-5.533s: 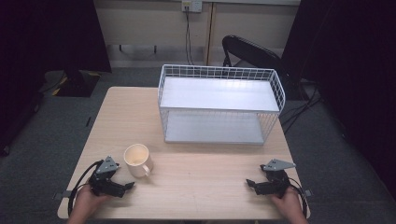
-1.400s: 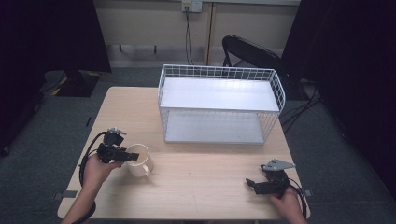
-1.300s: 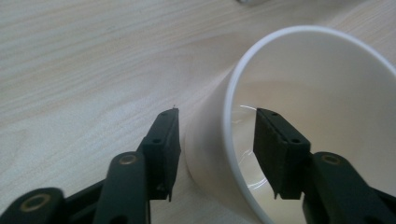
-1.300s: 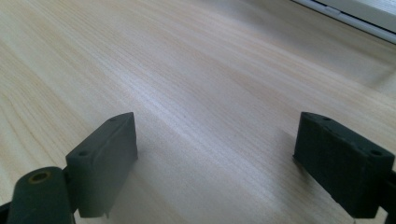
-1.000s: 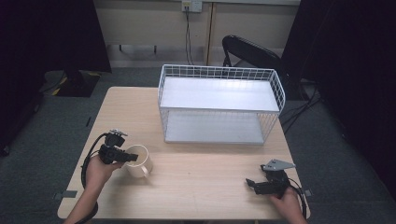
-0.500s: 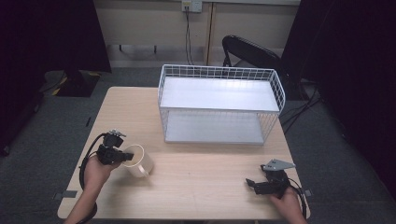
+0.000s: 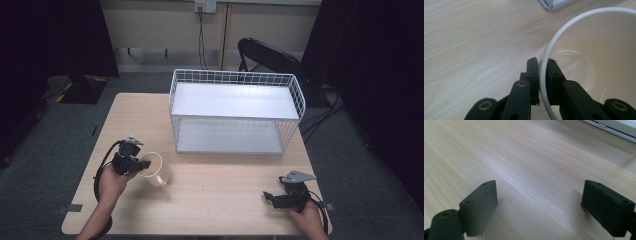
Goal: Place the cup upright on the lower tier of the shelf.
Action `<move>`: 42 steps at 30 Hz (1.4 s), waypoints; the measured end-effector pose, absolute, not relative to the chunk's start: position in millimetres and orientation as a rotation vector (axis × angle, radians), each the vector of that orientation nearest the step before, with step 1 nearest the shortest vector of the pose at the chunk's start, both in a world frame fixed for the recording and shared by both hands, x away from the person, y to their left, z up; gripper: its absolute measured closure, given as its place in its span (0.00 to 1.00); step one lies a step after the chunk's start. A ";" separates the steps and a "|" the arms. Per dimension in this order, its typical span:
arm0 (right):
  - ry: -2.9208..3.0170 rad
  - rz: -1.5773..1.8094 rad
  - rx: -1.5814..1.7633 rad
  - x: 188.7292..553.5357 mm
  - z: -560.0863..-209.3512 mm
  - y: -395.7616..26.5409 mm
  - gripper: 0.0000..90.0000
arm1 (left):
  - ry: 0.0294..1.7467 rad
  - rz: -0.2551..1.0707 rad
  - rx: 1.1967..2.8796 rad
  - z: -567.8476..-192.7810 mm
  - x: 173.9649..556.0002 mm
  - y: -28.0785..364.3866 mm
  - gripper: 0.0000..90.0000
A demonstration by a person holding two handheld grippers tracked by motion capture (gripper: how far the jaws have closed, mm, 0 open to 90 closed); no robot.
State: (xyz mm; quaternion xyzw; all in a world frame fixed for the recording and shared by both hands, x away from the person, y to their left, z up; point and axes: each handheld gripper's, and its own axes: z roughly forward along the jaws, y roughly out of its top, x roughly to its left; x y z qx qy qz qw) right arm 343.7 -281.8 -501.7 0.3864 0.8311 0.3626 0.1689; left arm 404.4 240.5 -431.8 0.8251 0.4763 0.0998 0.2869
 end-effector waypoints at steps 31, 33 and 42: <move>2.362 1.029 1.100 343.6 -501.7 -281.8 0.14 | 1.151 0.293 2.147 -416.9 429.6 170.7 0.93; 2.362 1.029 1.100 343.6 -501.7 -281.8 0.14 | 1.147 0.294 2.145 -416.6 431.6 164.3 0.93; 2.362 1.028 1.100 343.6 -501.6 -281.9 0.14 | 1.136 0.286 2.126 -413.6 439.1 144.6 0.93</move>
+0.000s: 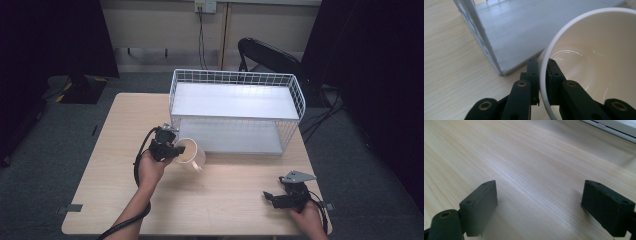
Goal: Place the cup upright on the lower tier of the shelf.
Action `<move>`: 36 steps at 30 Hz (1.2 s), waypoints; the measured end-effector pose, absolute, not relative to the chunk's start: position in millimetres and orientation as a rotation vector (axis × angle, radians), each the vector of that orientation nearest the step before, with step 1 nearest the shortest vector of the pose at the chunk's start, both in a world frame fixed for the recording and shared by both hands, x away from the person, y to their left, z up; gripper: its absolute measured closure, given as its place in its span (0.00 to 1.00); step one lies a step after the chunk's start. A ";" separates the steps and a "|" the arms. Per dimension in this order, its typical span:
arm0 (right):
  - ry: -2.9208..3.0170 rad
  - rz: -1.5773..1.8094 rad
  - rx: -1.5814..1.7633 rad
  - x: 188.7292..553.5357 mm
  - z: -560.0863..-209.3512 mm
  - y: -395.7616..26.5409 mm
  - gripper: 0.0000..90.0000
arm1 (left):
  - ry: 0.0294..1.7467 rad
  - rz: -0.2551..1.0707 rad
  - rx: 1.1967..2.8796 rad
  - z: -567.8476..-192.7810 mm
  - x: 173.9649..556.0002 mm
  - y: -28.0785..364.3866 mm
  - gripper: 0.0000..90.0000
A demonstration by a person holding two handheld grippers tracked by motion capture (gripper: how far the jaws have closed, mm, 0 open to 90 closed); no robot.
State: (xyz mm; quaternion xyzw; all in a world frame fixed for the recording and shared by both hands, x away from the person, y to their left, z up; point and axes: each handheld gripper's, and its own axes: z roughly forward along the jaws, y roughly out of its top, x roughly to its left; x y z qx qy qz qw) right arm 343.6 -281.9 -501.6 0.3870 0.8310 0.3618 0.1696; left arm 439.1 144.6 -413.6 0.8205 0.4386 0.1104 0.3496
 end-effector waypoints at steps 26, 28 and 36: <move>2.362 1.028 1.100 343.5 -501.6 -281.9 0.14 | 1.118 0.314 2.092 -415.2 454.4 104.2 0.93; 2.362 1.028 1.100 343.5 -501.6 -281.9 0.14 | 1.123 0.317 2.079 -415.5 455.6 102.1 0.93; 2.361 1.028 1.100 343.4 -501.7 -281.9 0.14 | 1.125 0.348 2.062 -417.6 459.6 94.3 0.93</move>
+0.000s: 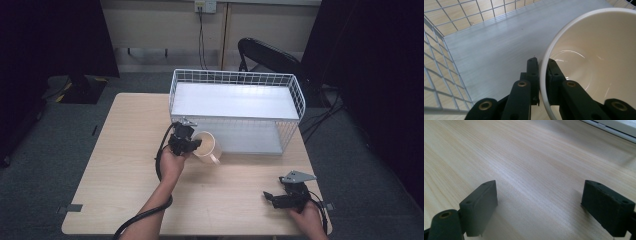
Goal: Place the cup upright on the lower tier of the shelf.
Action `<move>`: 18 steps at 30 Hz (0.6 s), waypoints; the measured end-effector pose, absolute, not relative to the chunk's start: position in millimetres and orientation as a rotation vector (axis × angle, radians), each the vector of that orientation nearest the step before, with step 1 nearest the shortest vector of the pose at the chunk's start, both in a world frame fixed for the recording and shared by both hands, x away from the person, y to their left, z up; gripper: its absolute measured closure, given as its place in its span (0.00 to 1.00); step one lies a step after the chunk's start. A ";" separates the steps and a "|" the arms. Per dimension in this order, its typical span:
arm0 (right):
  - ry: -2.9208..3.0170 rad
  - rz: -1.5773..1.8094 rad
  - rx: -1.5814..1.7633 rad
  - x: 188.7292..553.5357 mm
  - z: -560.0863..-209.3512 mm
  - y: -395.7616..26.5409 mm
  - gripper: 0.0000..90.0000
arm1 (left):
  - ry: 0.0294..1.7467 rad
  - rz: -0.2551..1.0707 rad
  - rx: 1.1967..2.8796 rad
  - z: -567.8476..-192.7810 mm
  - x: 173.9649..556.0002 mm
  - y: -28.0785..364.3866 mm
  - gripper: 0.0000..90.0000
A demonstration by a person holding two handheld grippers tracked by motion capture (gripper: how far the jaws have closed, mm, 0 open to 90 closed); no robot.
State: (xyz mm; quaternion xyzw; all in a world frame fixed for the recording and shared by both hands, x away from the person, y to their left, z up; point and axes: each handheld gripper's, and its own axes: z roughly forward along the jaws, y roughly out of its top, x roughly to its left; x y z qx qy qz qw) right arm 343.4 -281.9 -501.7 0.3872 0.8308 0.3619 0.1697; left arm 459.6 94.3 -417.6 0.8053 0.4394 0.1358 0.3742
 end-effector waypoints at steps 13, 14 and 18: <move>2.360 1.027 1.102 343.1 -501.6 -282.0 0.14 | 1.134 0.418 2.010 -421.0 460.9 84.8 0.93; 2.360 1.027 1.102 343.1 -501.6 -282.0 0.14 | 1.132 0.423 2.015 -421.2 460.7 84.4 0.93; 2.360 1.027 1.102 343.1 -501.6 -282.0 0.14 | 1.135 0.419 2.012 -421.9 460.1 84.3 0.93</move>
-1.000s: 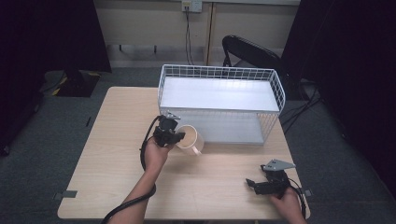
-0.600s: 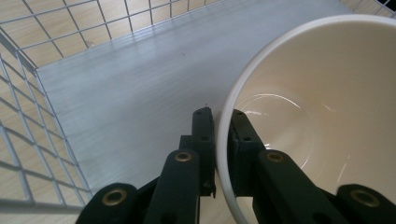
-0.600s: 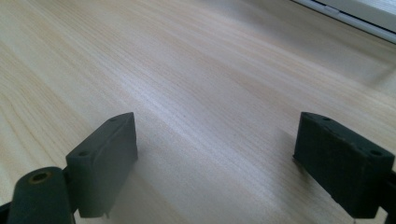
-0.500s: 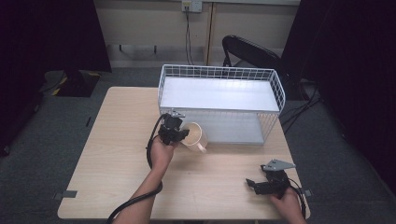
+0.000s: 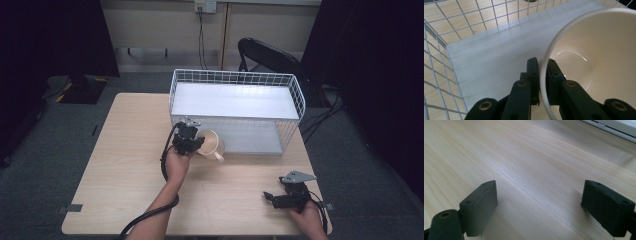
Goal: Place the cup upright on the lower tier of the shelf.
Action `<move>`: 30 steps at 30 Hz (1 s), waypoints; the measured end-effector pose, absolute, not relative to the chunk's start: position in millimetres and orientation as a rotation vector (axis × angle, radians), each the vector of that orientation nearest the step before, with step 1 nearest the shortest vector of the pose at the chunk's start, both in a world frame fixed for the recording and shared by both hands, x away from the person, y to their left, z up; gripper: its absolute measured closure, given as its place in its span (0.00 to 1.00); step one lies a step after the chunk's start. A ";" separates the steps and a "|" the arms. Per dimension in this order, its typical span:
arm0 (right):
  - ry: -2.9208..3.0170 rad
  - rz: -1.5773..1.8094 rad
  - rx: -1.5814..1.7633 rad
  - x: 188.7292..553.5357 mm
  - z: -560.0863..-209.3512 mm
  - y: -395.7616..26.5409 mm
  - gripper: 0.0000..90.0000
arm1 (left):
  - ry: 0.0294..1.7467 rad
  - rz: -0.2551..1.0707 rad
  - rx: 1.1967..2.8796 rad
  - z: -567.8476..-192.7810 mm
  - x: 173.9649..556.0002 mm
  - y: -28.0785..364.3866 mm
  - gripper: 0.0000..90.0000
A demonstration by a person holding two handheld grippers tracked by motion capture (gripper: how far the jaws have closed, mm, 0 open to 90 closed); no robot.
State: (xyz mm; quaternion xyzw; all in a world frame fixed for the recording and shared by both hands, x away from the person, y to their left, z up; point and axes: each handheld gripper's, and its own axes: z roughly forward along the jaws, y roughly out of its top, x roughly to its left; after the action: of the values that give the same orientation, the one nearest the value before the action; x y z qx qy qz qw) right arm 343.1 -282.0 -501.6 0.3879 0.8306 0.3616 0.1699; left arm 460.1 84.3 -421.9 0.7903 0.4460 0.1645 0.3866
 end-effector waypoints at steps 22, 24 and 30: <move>2.360 1.027 1.103 343.1 -501.6 -282.0 0.14 | 1.117 0.419 1.985 -424.0 453.0 65.2 0.93; 2.360 1.027 1.103 343.1 -501.6 -282.0 0.14 | 1.110 0.424 1.995 -423.6 453.4 62.8 0.93; 2.360 1.027 1.103 343.1 -501.6 -282.0 0.14 | 1.109 0.437 1.987 -427.5 454.8 55.9 0.93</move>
State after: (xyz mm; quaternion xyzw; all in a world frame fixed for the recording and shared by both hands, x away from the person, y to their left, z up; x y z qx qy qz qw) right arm 343.1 -282.0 -501.6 0.3881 0.8306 0.3615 0.1700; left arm 454.8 55.9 -427.5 0.7856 0.4385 0.1727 0.4009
